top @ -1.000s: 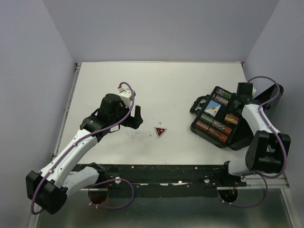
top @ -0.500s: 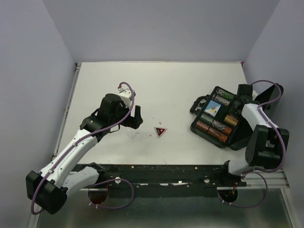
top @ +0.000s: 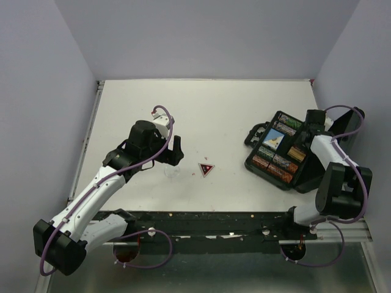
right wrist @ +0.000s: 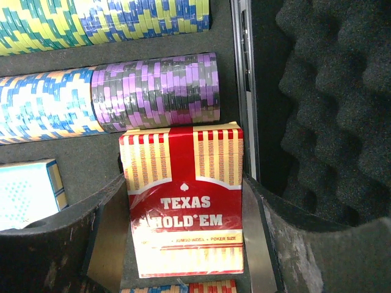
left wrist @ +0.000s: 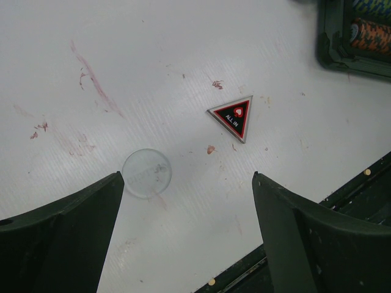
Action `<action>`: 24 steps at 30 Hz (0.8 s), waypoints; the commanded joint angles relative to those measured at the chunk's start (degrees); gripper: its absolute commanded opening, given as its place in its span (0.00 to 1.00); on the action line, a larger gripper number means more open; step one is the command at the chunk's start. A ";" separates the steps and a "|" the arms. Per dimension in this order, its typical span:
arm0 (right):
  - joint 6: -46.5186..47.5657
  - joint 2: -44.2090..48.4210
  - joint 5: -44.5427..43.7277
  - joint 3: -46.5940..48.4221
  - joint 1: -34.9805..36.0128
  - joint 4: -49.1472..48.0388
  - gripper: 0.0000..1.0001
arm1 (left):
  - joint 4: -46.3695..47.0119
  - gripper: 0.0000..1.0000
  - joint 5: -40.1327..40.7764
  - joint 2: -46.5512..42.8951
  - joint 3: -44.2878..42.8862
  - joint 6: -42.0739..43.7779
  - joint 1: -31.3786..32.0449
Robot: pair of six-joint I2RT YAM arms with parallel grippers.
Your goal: Pack up texas hold em set
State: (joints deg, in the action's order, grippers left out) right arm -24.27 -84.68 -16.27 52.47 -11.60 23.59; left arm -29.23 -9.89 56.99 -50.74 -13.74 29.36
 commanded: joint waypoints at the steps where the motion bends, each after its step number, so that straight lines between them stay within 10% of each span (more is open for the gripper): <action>1: -2.97 1.19 1.51 -1.84 0.52 -0.92 0.01 | 0.93 0.95 -1.01 -0.92 0.47 -0.15 0.08; 24: -4.82 -0.57 -5.89 -6.06 5.62 1.81 0.01 | 1.02 0.95 -1.62 -1.27 0.64 -0.33 0.52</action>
State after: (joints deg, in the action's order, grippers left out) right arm -27.64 -83.35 -24.14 49.36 -6.33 22.15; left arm -29.23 -10.11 56.55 -50.74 -13.76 29.39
